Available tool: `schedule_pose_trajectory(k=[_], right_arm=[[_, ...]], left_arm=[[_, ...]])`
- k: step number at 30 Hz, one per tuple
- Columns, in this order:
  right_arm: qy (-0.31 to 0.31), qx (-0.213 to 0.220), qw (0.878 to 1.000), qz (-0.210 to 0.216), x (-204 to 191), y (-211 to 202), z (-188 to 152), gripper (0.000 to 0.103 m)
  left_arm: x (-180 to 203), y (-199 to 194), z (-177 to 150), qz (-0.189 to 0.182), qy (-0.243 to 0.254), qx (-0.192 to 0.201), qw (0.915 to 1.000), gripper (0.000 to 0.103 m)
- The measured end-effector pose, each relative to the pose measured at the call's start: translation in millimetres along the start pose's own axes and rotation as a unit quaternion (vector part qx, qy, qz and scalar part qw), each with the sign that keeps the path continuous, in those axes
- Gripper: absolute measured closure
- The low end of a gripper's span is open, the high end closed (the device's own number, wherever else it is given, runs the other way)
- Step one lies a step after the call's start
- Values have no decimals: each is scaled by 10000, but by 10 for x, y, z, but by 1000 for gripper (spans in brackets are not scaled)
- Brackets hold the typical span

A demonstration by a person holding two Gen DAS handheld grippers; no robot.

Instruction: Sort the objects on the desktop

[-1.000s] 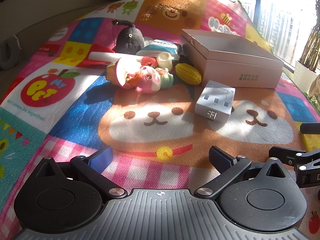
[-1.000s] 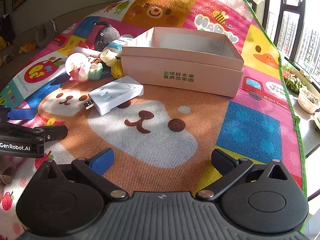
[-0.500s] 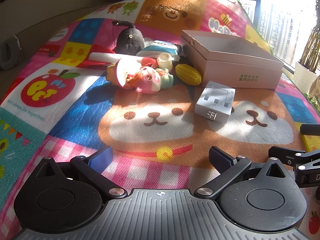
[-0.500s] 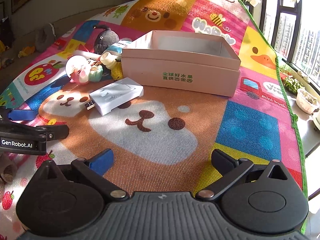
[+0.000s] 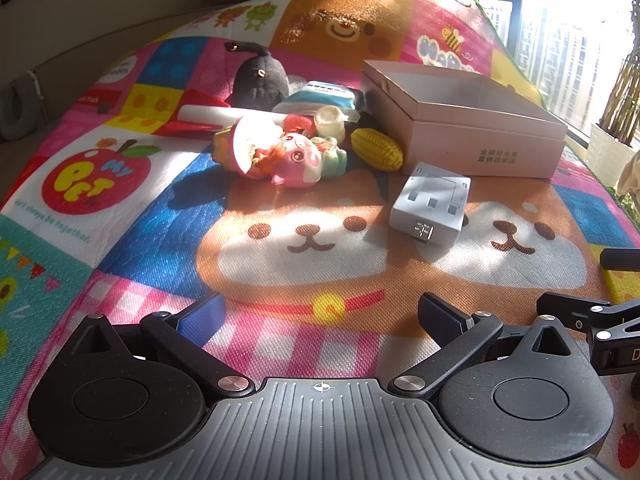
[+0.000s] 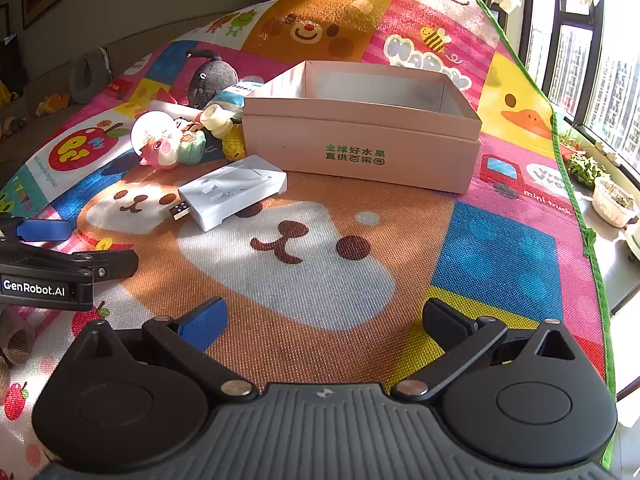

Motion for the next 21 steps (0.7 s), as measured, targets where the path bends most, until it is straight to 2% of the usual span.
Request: schedule_pose_trajectory(k=[21], right_arm=[[-137,-149,9997,170,2,25,-1,0]], left_arm=[[-3,-2,8,-12,-14,3,10000,0]])
Point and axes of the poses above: each gripper's, at about its wrist camera, not at the fingertips, and y roughly the way its jaws point, x to its right, z to its top, the point moved 10 cm from there along y, roughly the way its jaws point, and after that the axes turned 8 degrees about x, right-handed, at the moved point
